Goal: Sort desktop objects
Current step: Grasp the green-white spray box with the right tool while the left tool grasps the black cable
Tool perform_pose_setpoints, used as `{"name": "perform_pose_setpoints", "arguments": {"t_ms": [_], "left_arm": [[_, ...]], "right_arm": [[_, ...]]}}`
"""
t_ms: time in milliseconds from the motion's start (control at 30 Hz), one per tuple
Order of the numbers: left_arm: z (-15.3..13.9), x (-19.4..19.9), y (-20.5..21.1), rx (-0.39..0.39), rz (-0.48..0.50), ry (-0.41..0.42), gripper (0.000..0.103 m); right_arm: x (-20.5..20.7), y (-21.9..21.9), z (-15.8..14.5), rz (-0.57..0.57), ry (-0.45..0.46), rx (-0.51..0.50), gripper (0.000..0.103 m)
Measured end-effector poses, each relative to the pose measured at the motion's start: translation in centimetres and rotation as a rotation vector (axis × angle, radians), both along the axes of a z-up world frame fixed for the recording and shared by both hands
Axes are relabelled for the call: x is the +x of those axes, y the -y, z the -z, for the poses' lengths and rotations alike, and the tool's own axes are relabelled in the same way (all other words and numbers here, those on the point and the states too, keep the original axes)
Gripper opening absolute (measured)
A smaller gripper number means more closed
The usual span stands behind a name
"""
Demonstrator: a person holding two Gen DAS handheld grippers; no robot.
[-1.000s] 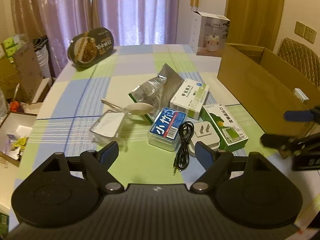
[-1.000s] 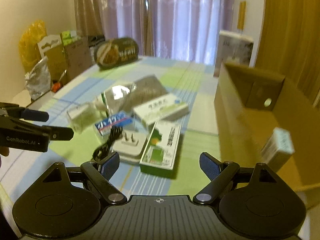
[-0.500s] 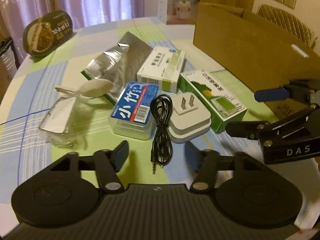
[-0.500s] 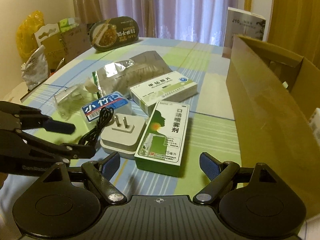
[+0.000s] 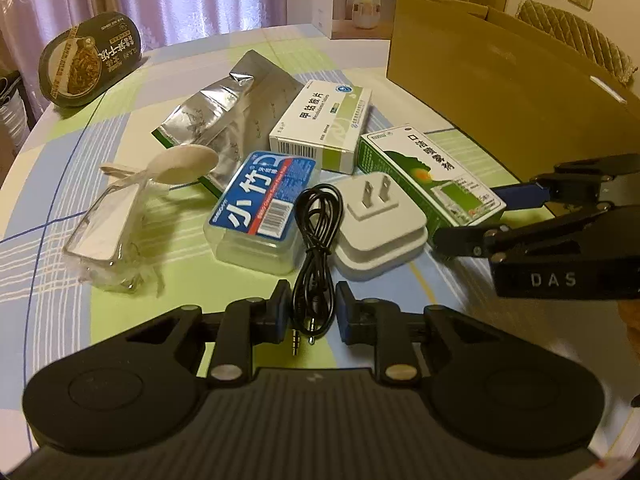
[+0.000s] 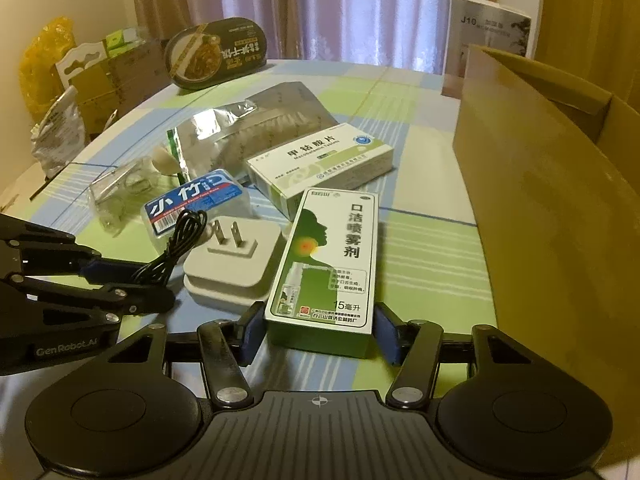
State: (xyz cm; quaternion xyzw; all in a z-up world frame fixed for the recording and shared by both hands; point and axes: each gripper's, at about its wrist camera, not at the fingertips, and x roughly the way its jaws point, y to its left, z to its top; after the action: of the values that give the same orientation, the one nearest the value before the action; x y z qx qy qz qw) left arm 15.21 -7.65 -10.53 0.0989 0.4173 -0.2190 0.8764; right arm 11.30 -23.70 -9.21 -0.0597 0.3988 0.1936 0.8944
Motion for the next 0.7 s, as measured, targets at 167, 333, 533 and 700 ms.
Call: {"name": "perform_pose_setpoints", "arguments": {"t_ms": [167, 333, 533, 700], "left_arm": [[-0.7, -2.4, 0.3, 0.018, -0.004, -0.025, 0.019], [-1.0, -5.3, 0.5, 0.000, -0.009, -0.049, 0.019], [-0.8, -5.7, 1.0, 0.014, -0.020, -0.041, 0.024], [-0.4, -4.5, 1.0, 0.014, -0.053, -0.036, 0.029]], "right_arm": [[-2.8, 1.6, -0.6, -0.011, -0.015, -0.016, 0.054], [-6.4, 3.6, -0.7, -0.026, -0.038, -0.047, 0.054], [-7.0, 4.0, -0.5, 0.002, -0.035, -0.038, 0.057], [-6.1, 3.6, -0.3, 0.010, -0.023, -0.031, 0.062]]}}
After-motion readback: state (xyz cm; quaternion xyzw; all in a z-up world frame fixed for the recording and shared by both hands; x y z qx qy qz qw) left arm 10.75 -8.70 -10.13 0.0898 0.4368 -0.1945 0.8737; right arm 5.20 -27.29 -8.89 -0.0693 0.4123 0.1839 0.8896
